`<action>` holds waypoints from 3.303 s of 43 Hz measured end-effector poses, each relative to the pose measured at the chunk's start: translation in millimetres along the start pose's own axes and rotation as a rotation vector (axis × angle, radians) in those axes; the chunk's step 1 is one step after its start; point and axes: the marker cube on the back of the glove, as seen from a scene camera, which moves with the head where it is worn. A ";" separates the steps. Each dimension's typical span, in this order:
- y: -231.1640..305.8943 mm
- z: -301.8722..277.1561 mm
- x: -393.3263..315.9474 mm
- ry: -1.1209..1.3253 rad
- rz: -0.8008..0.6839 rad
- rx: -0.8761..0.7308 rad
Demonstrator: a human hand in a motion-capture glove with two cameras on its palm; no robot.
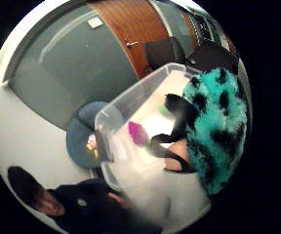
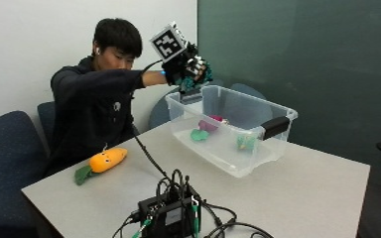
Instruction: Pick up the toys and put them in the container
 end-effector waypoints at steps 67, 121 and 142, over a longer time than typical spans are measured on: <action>367.4 45.3 142.3 0.132 -0.064 -0.406; -54.8 44.1 1.2 -0.018 -0.014 -0.160; -1.1 28.8 65.5 -0.086 0.063 -0.221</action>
